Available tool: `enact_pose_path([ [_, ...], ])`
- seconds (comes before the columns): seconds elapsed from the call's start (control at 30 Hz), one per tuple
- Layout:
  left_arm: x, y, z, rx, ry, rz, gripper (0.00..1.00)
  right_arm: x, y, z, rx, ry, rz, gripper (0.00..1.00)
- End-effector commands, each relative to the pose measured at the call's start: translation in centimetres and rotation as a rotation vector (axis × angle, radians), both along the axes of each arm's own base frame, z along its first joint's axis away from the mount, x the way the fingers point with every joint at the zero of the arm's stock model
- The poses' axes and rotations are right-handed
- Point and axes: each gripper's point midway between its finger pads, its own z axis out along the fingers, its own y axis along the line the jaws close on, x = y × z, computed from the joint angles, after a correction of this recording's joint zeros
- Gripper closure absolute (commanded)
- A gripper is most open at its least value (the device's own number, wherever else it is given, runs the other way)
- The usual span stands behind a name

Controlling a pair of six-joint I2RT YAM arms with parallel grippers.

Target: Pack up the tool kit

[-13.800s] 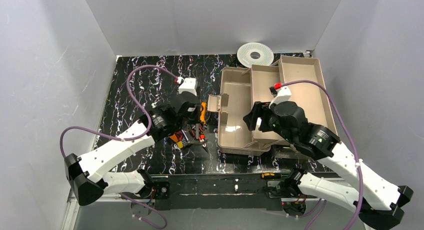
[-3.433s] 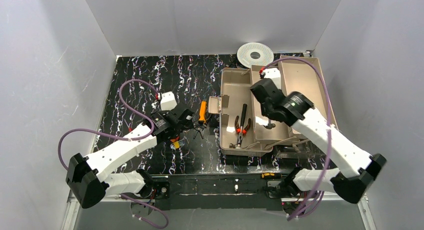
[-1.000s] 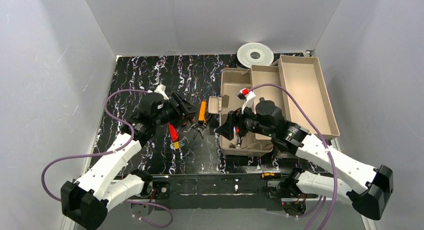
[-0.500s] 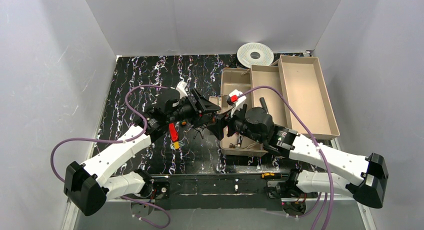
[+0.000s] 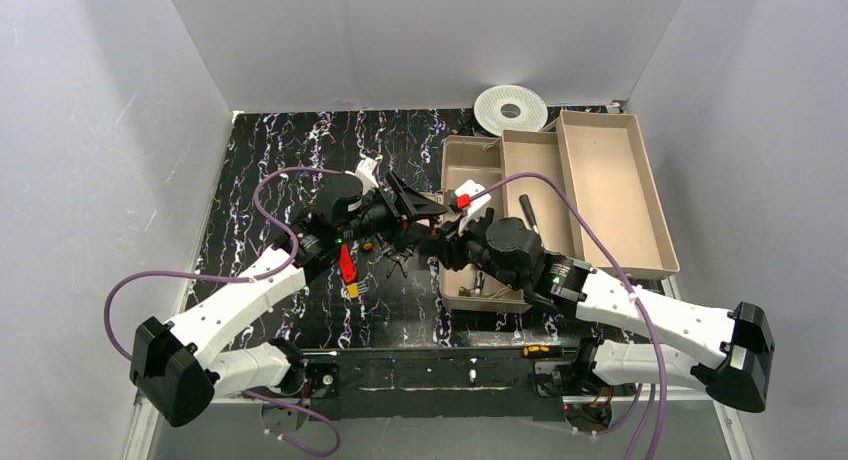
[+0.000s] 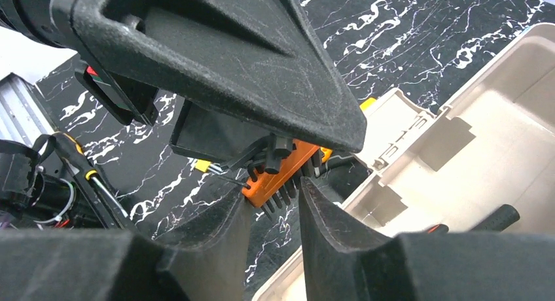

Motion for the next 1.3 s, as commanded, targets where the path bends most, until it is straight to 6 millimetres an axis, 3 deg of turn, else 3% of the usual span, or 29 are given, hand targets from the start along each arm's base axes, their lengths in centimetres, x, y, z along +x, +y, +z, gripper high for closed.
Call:
enact_pose_path([
  [0.0,-1.1,-0.9,1.1,-0.051,-0.010,-0.050,0.47,0.6,0.2,3.4,0.097,-0.079,-0.028,0.63],
  [0.03,-1.1,-0.9,1.0,-0.050,-0.008,-0.052,0.46,0.6,0.2,3.5,0.103,-0.082,-0.030,0.64],
  [0.13,-1.1,-0.9,0.8,-0.048,-0.003,-0.051,0.44,0.7,-0.3,3.6,0.103,-0.086,-0.049,0.84],
  [0.2,-1.1,-0.9,0.8,-0.047,-0.006,-0.049,0.39,0.7,-0.6,3.7,0.108,-0.089,-0.059,0.93],
  [0.27,-1.1,-0.8,0.7,-0.042,-0.013,-0.046,0.26,0.8,-1.0,3.9,0.116,-0.094,-0.075,0.99],
  [0.3,-0.9,-0.3,0.7,-0.009,-0.031,-0.023,0.02,1.1,-1.9,3.9,0.124,-0.094,-0.117,0.99],
  [0.47,-0.5,1.7,0.8,0.080,-0.076,0.043,0.02,1.3,-3.3,3.6,0.113,-0.074,-0.174,0.99],
  [0.6,0.4,4.7,0.8,0.196,-0.127,0.146,0.02,1.1,-4.5,3.8,0.107,-0.035,-0.211,0.99],
  [0.73,0.8,9.1,-0.5,0.372,-0.160,0.285,0.02,1.9,-8.3,3.4,0.026,0.013,-0.382,0.99],
  [0.93,0.9,13.5,-3.3,0.584,-0.198,0.372,0.02,2.3,-16.4,3.8,-0.159,0.032,-0.698,0.99],
  [1.07,0.8,14.3,-5.5,0.662,-0.211,0.350,0.02,2.6,-20.2,5.2,-0.274,0.021,-0.830,0.99],
  [1.2,0.7,14.3,-7.6,0.724,-0.197,0.308,0.02,3.2,-21.3,5.3,-0.377,0.075,-0.862,0.99],
  [1.27,0.8,14.1,-8.4,0.743,-0.185,0.291,0.02,4.1,-21.2,4.5,-0.457,0.114,-0.861,0.99],
])
